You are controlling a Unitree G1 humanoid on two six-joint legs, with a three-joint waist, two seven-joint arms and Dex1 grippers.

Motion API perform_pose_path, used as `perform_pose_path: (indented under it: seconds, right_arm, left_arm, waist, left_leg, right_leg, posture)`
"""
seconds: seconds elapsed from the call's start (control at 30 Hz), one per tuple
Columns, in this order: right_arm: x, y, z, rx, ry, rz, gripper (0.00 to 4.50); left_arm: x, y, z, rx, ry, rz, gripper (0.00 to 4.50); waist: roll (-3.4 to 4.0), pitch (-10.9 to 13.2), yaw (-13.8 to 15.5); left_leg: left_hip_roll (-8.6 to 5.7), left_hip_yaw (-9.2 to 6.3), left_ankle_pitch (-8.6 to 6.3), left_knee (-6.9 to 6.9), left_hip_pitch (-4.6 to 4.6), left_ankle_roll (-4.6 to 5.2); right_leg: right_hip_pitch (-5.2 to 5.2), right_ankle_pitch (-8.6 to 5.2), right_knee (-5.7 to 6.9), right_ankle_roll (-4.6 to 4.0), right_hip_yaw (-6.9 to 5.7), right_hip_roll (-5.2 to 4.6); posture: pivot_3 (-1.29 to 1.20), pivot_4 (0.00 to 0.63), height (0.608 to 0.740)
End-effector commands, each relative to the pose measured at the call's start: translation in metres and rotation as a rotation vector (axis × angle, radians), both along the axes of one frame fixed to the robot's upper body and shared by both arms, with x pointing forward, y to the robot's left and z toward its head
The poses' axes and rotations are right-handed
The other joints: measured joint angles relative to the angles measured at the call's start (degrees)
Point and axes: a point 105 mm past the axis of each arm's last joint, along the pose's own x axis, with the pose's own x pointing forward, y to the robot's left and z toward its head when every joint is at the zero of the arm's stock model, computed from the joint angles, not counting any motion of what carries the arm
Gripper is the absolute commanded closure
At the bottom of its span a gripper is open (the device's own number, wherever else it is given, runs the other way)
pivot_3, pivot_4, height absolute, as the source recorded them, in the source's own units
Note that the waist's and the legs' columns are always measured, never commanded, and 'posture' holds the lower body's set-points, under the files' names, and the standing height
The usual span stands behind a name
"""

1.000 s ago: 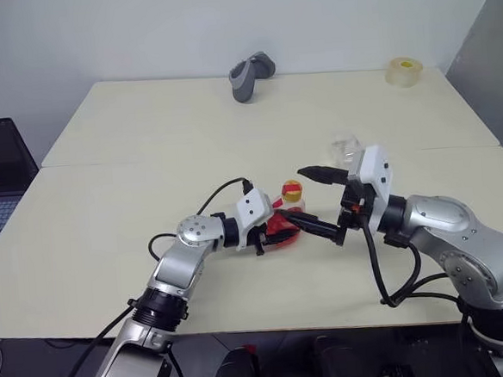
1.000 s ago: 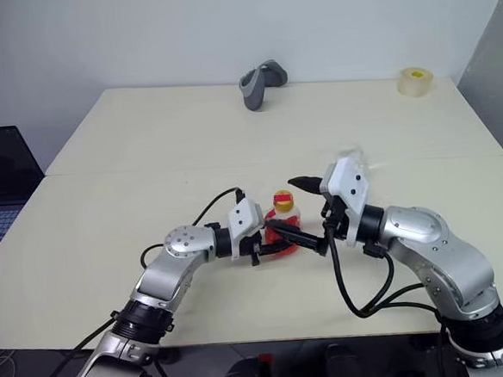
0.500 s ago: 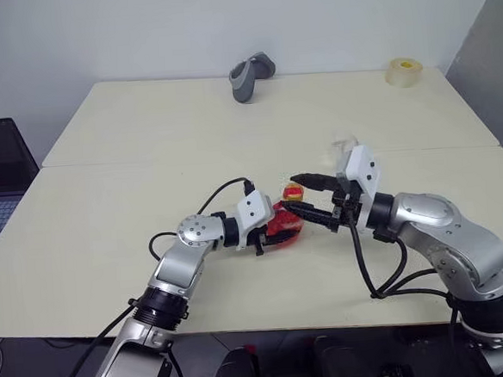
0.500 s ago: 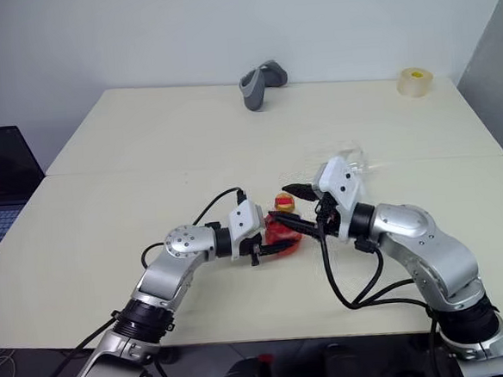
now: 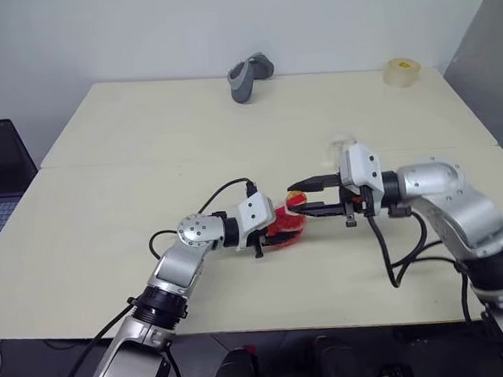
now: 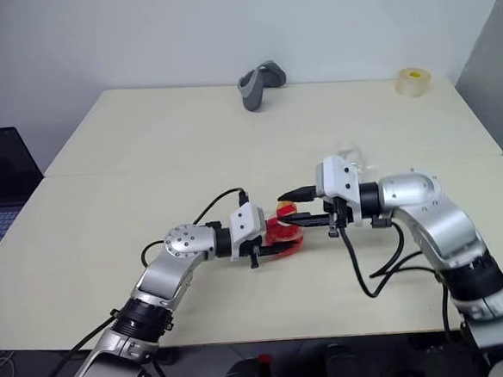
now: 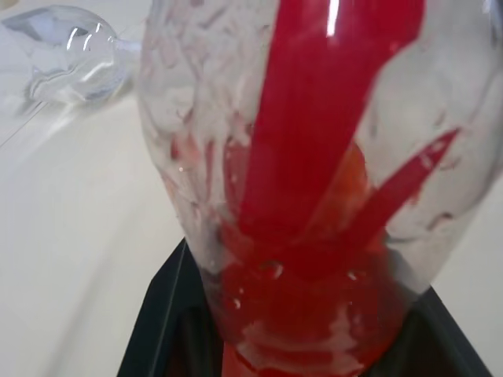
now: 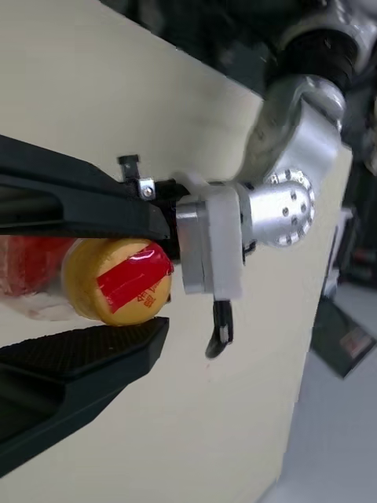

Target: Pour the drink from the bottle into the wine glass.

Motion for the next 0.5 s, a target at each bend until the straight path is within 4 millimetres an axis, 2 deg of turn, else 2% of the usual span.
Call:
perform_pose_path:
  seconds: [0.03, 0.23, 0.5]
  right_arm:
    - [0.011, -0.01, -0.006, -0.12, -0.042, 0.04, 3.3]
    - [0.003, -0.003, 0.019, 0.058, -0.015, -0.01, 3.3]
    - [-0.027, -0.01, 0.022, 0.305, 0.047, -0.245, 0.45]
  left_arm:
    - [-0.004, -0.001, 0.0, 0.033, -0.024, -0.057, 3.14]
    - [0.002, -0.002, 0.004, -0.007, -0.027, -0.011, 3.42]
    - [0.003, -0.003, 0.003, -0.047, -0.003, 0.023, 3.47]
  waist:
    - [0.0, 0.0, 0.02]
    - [0.0, 0.0, 0.28]
    - [0.0, 0.0, 0.47]
  left_leg:
    - [0.02, -0.04, 0.0, -0.01, 0.0, 0.0]
    - [0.02, -0.06, 0.01, 0.03, -0.1, -0.01]
    - [0.0, -0.09, 0.01, 0.05, -0.21, -0.02]
  right_leg:
    - [0.01, 0.0, 0.0, 0.0, 0.01, 0.0]
    - [-0.03, 0.01, 0.0, -0.01, 0.02, -0.08]
    - [-0.08, 0.0, -0.01, -0.01, 0.03, -0.12]
  posture:
    - [0.0, 0.15, 0.74]
    - [0.0, 0.15, 0.74]
    - [0.0, 0.15, 0.74]
